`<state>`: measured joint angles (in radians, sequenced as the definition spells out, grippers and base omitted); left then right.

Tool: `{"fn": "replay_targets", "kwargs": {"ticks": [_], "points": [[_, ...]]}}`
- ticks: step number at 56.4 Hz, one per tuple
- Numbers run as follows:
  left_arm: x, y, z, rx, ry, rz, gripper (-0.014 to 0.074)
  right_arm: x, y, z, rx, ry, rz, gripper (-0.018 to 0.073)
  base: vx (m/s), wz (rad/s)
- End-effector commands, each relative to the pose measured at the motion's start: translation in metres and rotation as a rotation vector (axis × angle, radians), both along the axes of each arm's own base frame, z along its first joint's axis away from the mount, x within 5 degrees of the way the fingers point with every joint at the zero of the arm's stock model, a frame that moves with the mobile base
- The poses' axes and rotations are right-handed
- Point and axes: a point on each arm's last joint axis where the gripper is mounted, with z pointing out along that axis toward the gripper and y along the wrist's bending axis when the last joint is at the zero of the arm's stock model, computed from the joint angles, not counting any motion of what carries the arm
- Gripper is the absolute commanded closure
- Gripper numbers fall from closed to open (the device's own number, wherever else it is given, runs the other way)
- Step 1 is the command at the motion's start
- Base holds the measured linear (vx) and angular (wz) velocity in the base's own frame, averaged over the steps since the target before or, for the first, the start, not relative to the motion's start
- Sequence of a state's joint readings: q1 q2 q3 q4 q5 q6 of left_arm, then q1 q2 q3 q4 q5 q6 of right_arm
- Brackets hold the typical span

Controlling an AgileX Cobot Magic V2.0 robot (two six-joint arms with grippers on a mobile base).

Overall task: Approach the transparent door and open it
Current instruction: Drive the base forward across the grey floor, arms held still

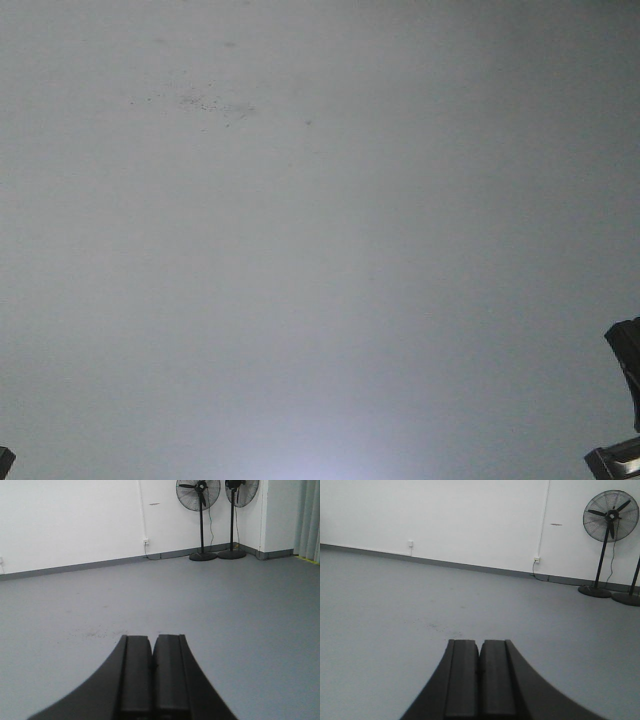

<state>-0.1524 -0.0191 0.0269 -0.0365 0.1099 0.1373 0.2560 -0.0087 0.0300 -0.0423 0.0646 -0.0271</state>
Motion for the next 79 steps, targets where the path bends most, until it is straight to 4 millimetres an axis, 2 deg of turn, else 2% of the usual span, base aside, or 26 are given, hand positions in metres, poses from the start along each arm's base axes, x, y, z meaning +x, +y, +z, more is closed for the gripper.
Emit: {"fn": "replay_targets", "kwargs": {"ticks": [1,79], "points": [[-0.0016,0.0002,0.015,-0.028,-0.112,-0.003,0.0594,-0.0014,-0.0004,0.0074,0.011,-0.094,-0.003,0.0562,0.0,0.0],[-0.0016,0.0002,0.015,-0.028,-0.112,-0.003,0.0594,-0.0014,-0.0004,0.0076,0.011,-0.095,-0.003,0.0561,0.04,0.02]]}}
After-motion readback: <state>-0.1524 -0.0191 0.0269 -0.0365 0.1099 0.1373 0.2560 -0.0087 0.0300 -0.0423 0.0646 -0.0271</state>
